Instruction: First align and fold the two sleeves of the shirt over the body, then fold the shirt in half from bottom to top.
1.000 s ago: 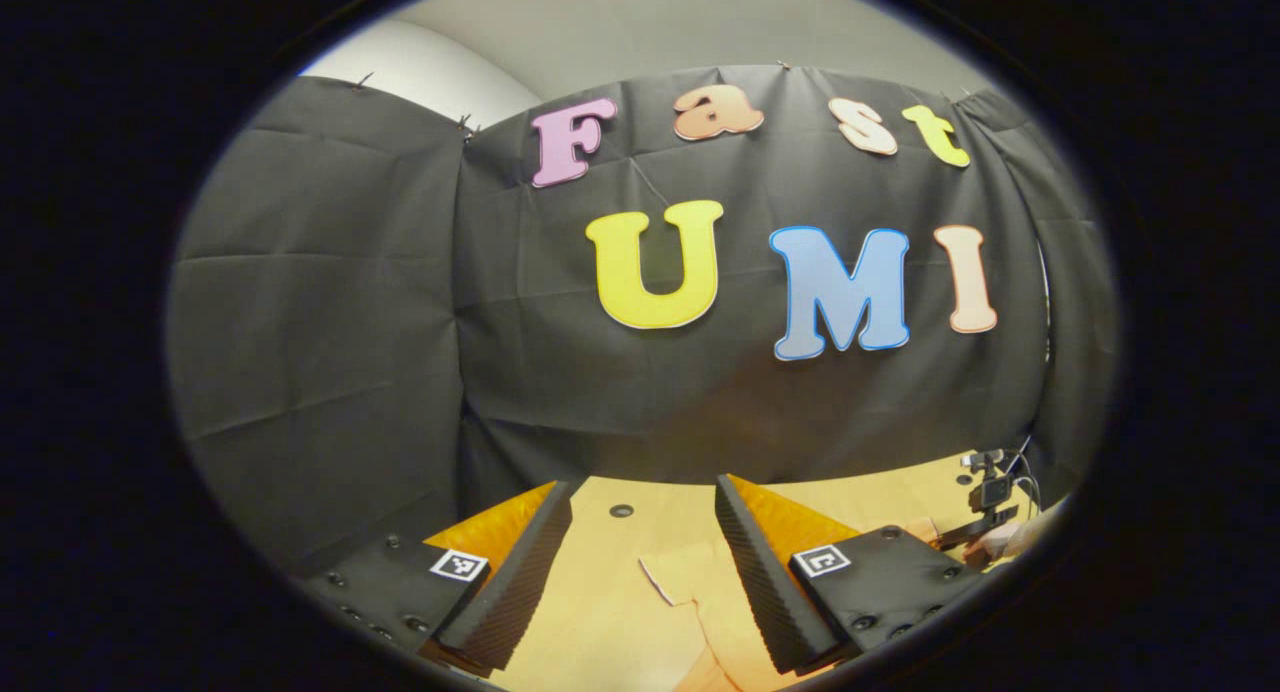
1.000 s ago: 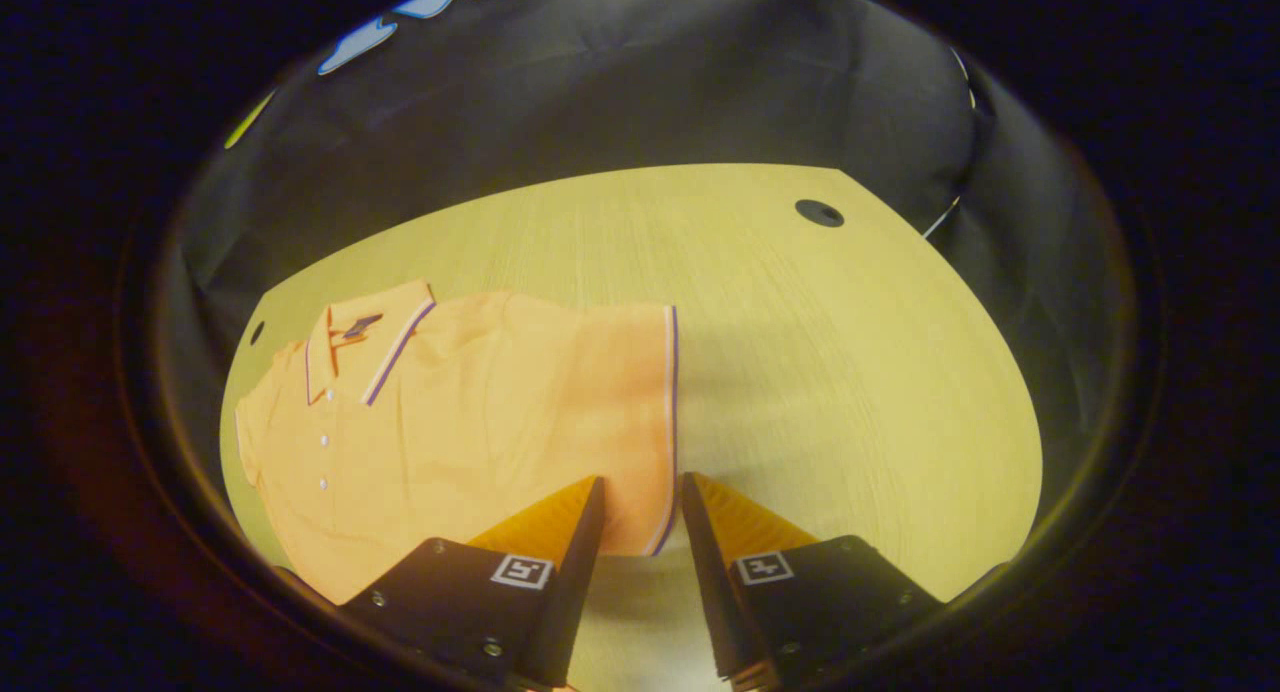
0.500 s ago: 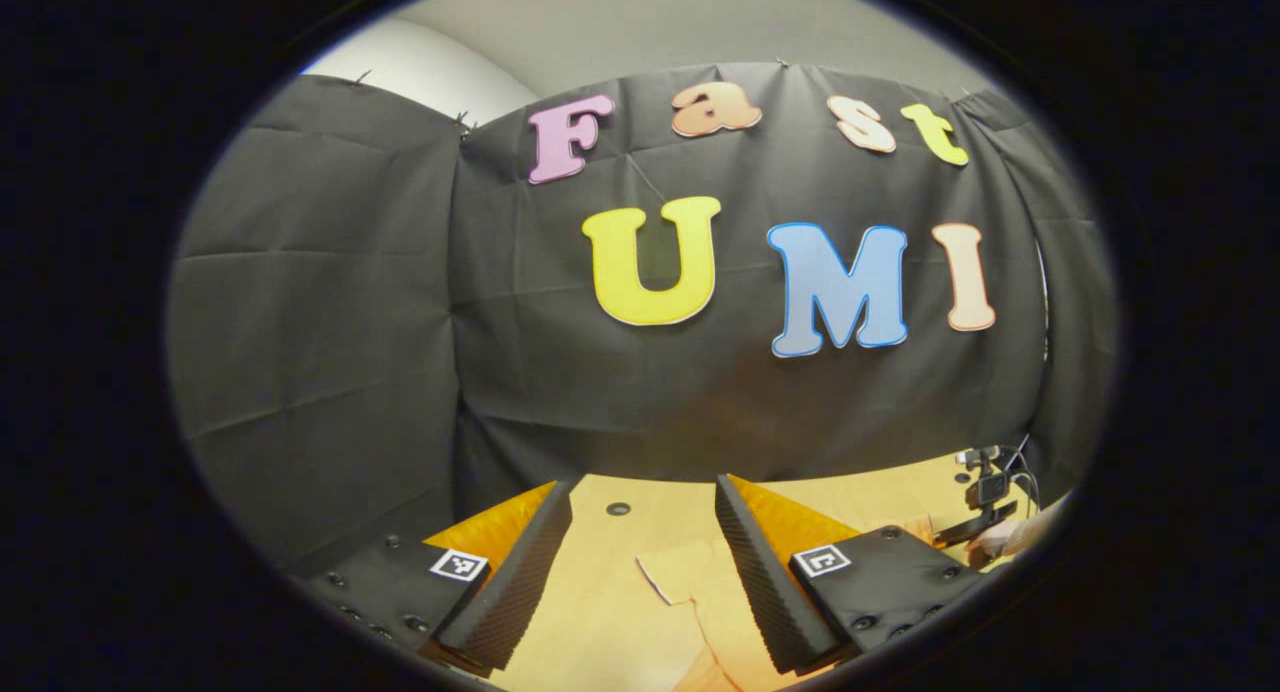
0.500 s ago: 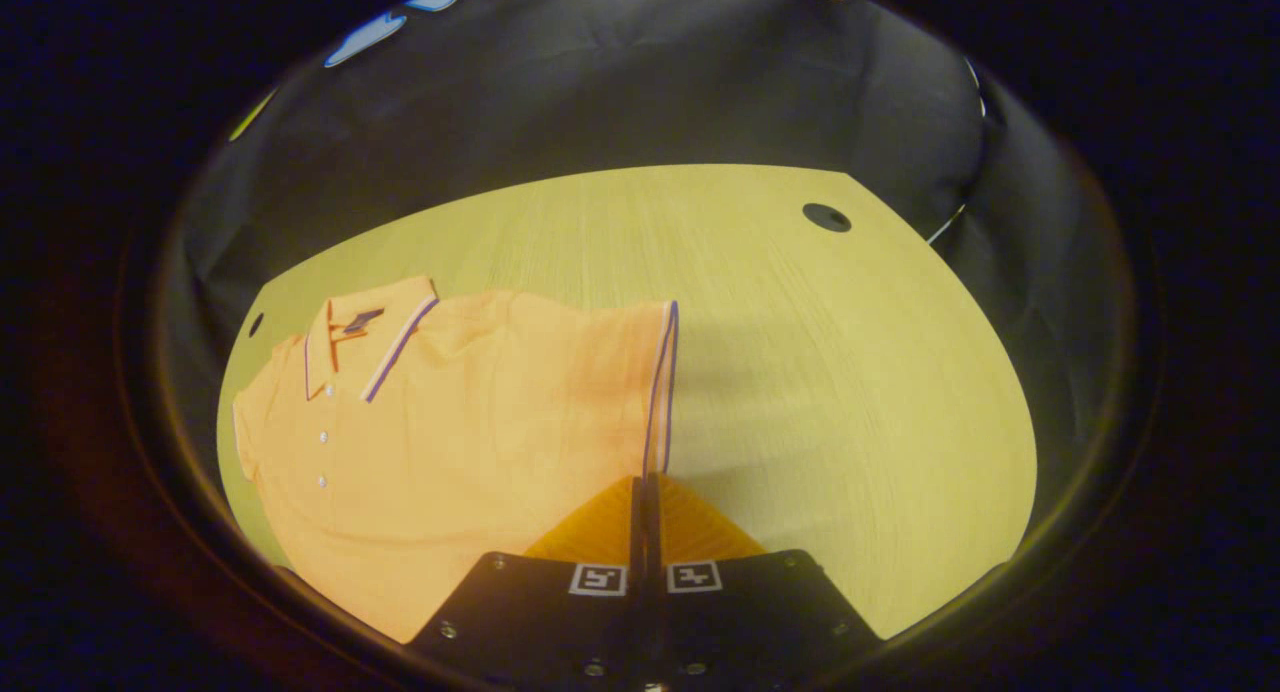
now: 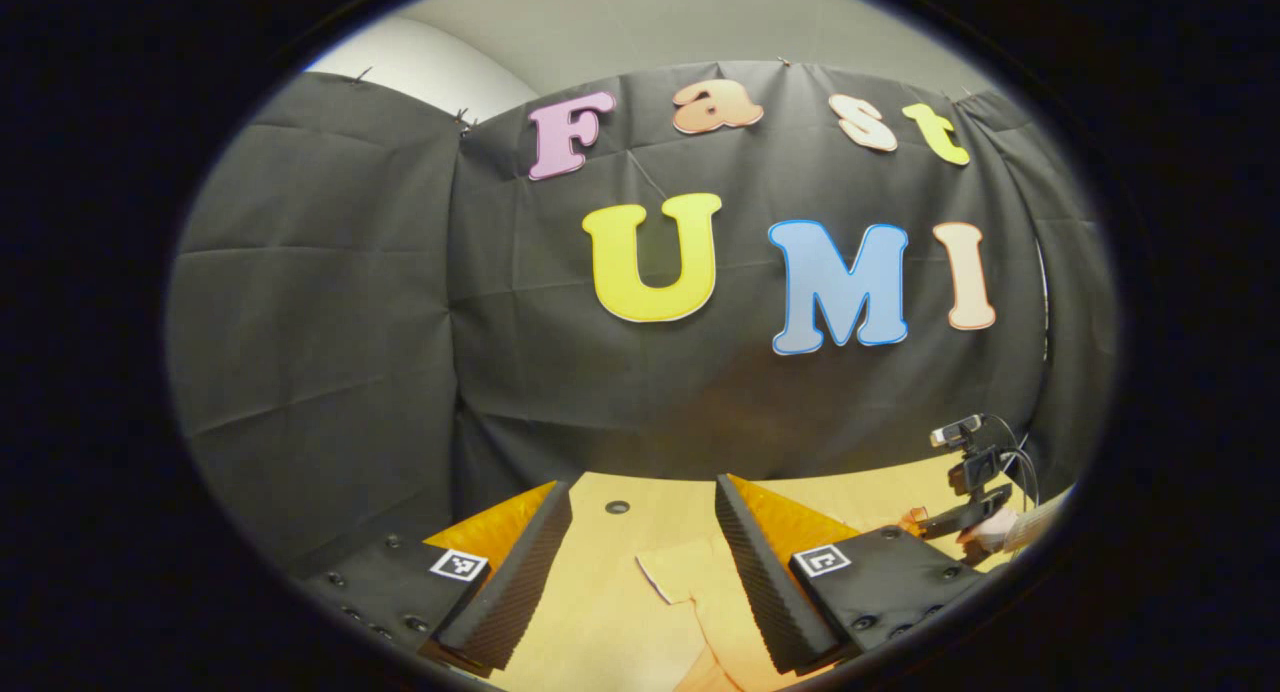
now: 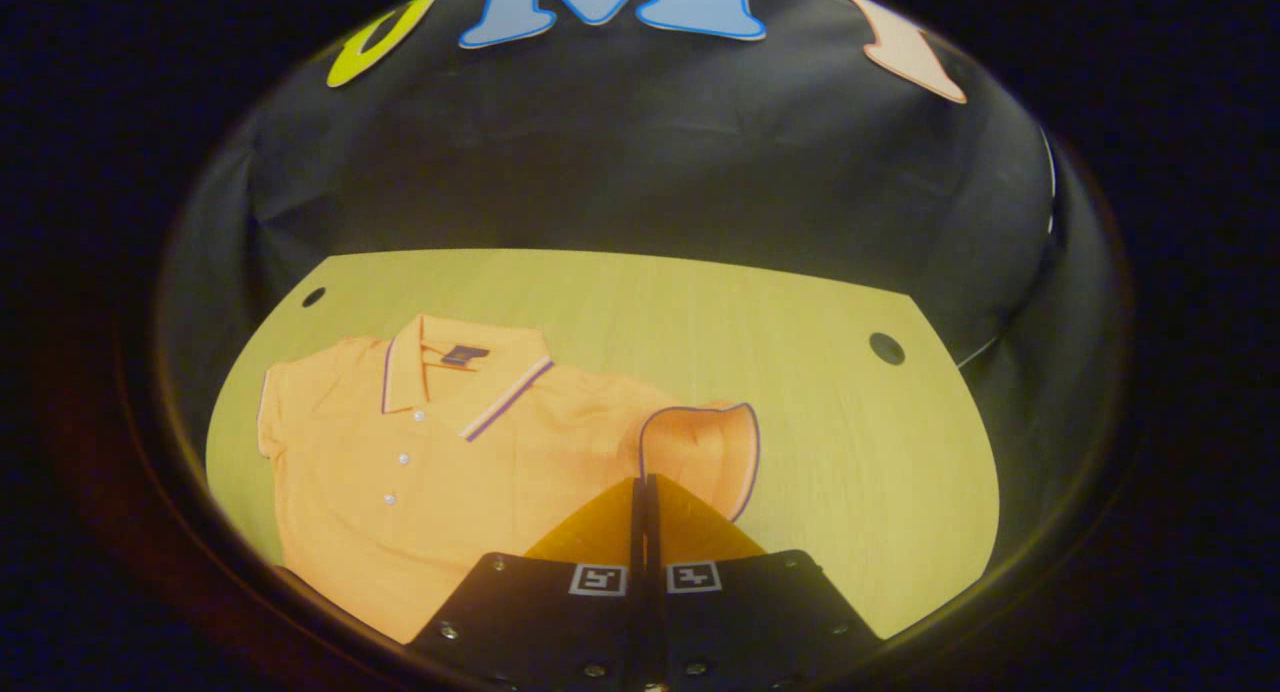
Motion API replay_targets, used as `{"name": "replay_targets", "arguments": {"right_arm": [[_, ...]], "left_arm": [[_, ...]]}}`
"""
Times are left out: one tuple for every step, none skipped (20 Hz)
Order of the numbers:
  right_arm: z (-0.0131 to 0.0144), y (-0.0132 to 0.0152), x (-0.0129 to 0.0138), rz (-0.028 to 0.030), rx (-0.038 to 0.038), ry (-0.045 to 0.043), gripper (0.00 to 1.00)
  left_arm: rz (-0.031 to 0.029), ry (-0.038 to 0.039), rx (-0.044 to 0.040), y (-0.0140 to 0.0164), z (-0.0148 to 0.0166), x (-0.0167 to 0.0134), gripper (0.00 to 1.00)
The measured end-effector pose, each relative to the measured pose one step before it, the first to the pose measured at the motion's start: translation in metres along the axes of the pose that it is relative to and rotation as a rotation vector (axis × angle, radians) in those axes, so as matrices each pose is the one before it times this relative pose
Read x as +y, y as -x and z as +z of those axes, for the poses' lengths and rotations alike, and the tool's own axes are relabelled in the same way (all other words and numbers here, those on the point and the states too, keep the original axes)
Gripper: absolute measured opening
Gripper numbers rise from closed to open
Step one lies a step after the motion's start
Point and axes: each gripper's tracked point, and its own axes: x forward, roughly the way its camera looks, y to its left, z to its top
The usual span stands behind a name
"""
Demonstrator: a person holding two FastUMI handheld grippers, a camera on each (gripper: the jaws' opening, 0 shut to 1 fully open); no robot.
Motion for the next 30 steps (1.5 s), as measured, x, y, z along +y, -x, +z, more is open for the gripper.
{"name": "replay_targets", "arguments": {"right_arm": [[0.00487, 0.00031, 0.01422, 0.02119, -0.00974, 0.0297, 0.0], [0.00524, 0.00006, 0.01609, 0.02695, -0.00943, 0.03038, 0.0], [0.00406, -0.00084, 0.01525, 0.02687, -0.00729, 0.03732, 0.0], [0.00301, -0.00067, 0.01597, 0.02621, -0.00194, 0.03844, 0.0], [0.00141, -0.00176, 0.01597, 0.02788, 0.00163, 0.03127, 0.0], [0.00002, -0.00204, 0.01424, 0.02445, 0.00581, 0.02242, 0.0], [-0.0019, -0.00464, 0.01373, 0.02205, 0.00944, 0.0128, 0.0], [-0.00355, -0.00318, 0.01135, 0.02003, 0.0156, 0.00498, 0.0], [-0.00523, -0.0059, 0.0096, 0.0188, 0.02015, -0.00095, 0.0], [-0.00348, -0.00323, 0.0062, 0.00837, 0.01284, -0.00016, 0.0], [-0.00209, -0.00364, 0.00144, -0.00421, 0.00667, 0.00318, 0.0], [-0.00168, -0.00223, 0.00112, 0.00013, 0.00386, 0.00434, 0.0], [-0.00023, -0.00056, 0.0016, 0.00266, -0.00007, 0.00499, 0.01], [-0.00013, 0.00153, -0.00071, -0.0029, -0.00119, 0.0059, 0.01], [0.00097, 0.00106, -0.00147, -0.00398, -0.00255, 0.00124, 0.01], [0.00111, -0.00033, -0.00193, 0.00086, -0.00216, -0.00622, 0.04], [0.00152, 0.0039, -0.00308, -0.00761, -0.00745, -0.00979, 0.23], [0.0027, 0.00343, -0.00413, -0.0098, -0.0086, -0.01036, 0.25], [0.00179, 0.00232, -0.0014, -0.00145, -0.00876, -0.00859, 0.29], [0.0022, 0.00302, -0.00185, 0.00133, -0.00762, -0.00431, 0.25], [0.00112, 0.00374, -0.00326, -0.00284, -0.00759, 0.0, 0.25], [0.00307, 0.00458, -0.0032, -0.00459, -0.00912, 0.00169, 0.25], [0.00195, 0.00488, -0.00197, -0.00377, -0.00969, -0.00074, 0.25], [0.00282, 0.00633, -0.00068, 0.00124, -0.00939, -0.00911, 0.25], [0.00254, 0.00525, -0.00051, 0.00331, -0.01367, -0.01191, 0.25], [0.00422, 0.00685, -0.00195, -0.00459, -0.01506, -0.00754, 0.25], [0.00383, 0.00859, -0.00168, -0.00218, -0.01754, -0.00857, 0.28], [0.00611, 0.00998, -0.001, -0.00195, -0.01991, -0.0119, 0.25], [0.00532, 0.00833, -0.00081, -0.0019, -0.01775, -0.01269, 0.25], [0.00642, 0.012, -0.00132, -0.00106, -0.01952, -0.02088, 0.25]], "left_arm": [[0.00365, 0.0017, -0.00089, 0.00123, 0.00001, 0.00149, 0.96], [0.00495, 0.00242, -0.00055, 0.00113, 0.00024, 0.00184, 0.95], [0.00617, 0.00299, 0.00166, 0.0016, -0.00161, 0.0028, 0.95], [0.00662, 0.00267, 0.00341, 0.00166, -0.00187, 0.00267, 0.95], [0.00796, 0.00112, 0.00281, 0.00187, -0.00101, 0.00299, 0.95], [0.00874, -0.00057, 0.00276, 0.00226, -0.00181, 0.00341, 0.95], [0.00905, -0.00146, 0.00255, 0.00208, -0.00132, 0.00255, 0.95], [0.00922, -0.00179, 0.00211, 0.00134, -0.00107, 0.00309, 0.95], [0.0097, -0.00243, 0.00217, 0.0024, -0.00084, 0.00405, 0.95], [0.00976, -0.0037, 0.00182, 0.00248, -0.00118, 0.00344, 0.95], [0.00793, -0.00282, 0.0022, 0.00166, -0.00149, 0.00246, 0.95], [0.00596, -0.00085, 0.00169, 0.00161, -0.00081, 0.00241, 0.95], [0.00444, 0.00101, 0.00247, 0.00242, -0.00103, 0.00138, 0.95], [0.00244, 0.0024, 0.00407, 0.00109, -0.0019, 0.0008, 0.95], [0.00161, 0.00179, 0.00236, 0.00066, -0.0016, 0.00004, 0.95], [0.0013, 0.00206, 0.00319, -0.00052, -0.00118, -0.00057, 0.95], [-0.00183, 0.00323, 0.00297, -0.00153, -0.00138, -0.00088, 0.95], [-0.00148, 0.00056, 0.00532, -0.00142, -0.00162, -0.00196, 0.96], [-0.00094, -0.00293, 0.0042, -0.00275, -0.00209, -0.00157, 0.95], [-0.00408, -0.00185, 0.00142, -0.00219, -0.00178, -0.0027, 0.96], [-0.00753, 0.00154, 0.00026, -0.0023, -0.00116, -0.00344, 0.96], [-0.00849, 0.00316, 0.00048, -0.00383, -0.00057, -0.00268, 0.96], [-0.00661, 0.00169, 0.00088, -0.0034, -0.00042, -0.00372, 0.96], [-0.00267, -0.00001, 0.00385, -0.00572, -0.00121, -0.00305, 0.96], [-0.00491, -0.00255, 0.00167, -0.00654, -0.00333, -0.0031, 0.96], [-0.00933, -0.00411, -0.00229, -0.0089, -0.00129, -0.00389, 0.96], [-0.01189, -0.0046, -0.00285, -0.00928, -0.00161, -0.00485, 0.96], [-0.01263, -0.00315, 0.00111, -0.01061, -0.00344, -0.00429, 0.95], [-0.01272, -0.00067, 0.00274, -0.01055, -0.00539, -0.0038, 0.96], [-0.00834, -0.00064, 0.00693, -0.01169, -0.0054, -0.00196, 0.96]]}}
